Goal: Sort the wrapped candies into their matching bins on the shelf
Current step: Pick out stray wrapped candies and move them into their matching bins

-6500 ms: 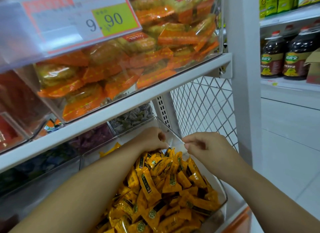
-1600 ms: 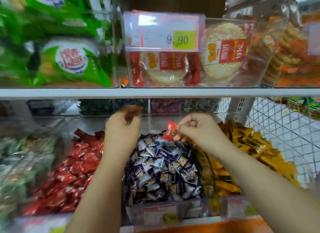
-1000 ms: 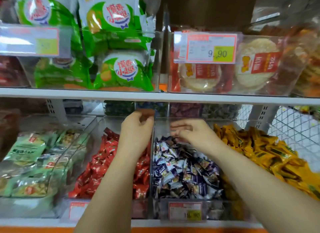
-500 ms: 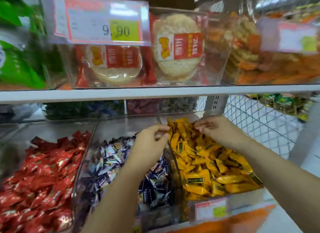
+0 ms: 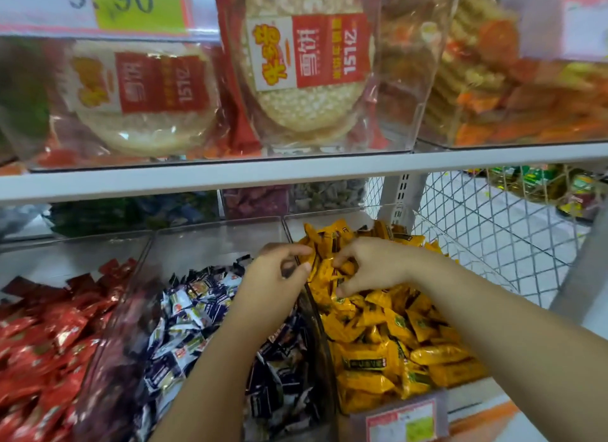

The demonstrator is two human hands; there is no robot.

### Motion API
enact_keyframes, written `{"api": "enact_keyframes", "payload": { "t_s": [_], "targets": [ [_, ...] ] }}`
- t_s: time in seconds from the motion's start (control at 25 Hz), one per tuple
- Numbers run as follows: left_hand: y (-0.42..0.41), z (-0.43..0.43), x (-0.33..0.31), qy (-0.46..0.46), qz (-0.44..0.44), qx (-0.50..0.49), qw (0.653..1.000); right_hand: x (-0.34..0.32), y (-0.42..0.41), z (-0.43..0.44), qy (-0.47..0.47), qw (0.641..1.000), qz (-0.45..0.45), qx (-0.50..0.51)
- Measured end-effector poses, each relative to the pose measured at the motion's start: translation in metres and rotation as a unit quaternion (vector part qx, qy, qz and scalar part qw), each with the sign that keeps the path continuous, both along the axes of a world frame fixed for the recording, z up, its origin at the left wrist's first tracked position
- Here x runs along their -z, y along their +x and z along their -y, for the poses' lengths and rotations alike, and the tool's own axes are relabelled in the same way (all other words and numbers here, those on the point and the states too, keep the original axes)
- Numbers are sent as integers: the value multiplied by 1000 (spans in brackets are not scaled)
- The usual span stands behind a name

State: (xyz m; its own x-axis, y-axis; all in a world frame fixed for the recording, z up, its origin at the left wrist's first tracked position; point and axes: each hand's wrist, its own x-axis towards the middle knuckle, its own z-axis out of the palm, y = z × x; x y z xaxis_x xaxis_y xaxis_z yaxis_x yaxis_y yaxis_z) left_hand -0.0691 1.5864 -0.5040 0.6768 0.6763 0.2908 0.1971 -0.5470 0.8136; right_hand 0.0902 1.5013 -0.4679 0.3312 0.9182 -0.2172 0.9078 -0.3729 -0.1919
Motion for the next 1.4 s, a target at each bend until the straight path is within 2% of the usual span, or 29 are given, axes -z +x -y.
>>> {"api": "enact_keyframes", "payload": {
  "t_s": [0.24,0.28,0.44,0.48,0.56,0.64,0.68,0.8,0.88,1.0,1.16,1.28,1.4],
  "targets": [
    [-4,1,2,2,20,20,1000,-12,10,38,99,993,31,58],
    [-4,1,2,-5,23,20,1000,-15,11,45,98,991,50,73],
    [-4,2,2,-22,33,17,999,-28,10,68,-4,985,124,123],
    [-4,2,2,-25,35,20,999,-30,8,68,-4,982,142,121],
    [-4,2,2,-27,38,25,999,-28,2,58,60,981,156,98],
    [-3,1,3,-28,39,24,999,-21,-1,37,128,984,110,61],
    [-3,0,3,-28,39,23,999,-16,-3,24,127,988,86,34],
    [-3,-2,5,-27,37,24,999,3,-8,-10,40,999,29,-12],
    [-3,-4,7,-22,36,27,999,8,-7,-21,26,999,-20,-3],
    [-1,-5,8,-10,33,27,999,11,-1,-22,29,998,-48,11],
    [-1,-5,9,7,34,26,999,10,-3,-10,89,991,-102,15],
    [-1,-5,9,7,36,28,999,1,-4,6,152,984,-89,27],
    [-1,-4,9,8,33,26,999,-5,-1,27,247,964,-52,83]
  ]
}}
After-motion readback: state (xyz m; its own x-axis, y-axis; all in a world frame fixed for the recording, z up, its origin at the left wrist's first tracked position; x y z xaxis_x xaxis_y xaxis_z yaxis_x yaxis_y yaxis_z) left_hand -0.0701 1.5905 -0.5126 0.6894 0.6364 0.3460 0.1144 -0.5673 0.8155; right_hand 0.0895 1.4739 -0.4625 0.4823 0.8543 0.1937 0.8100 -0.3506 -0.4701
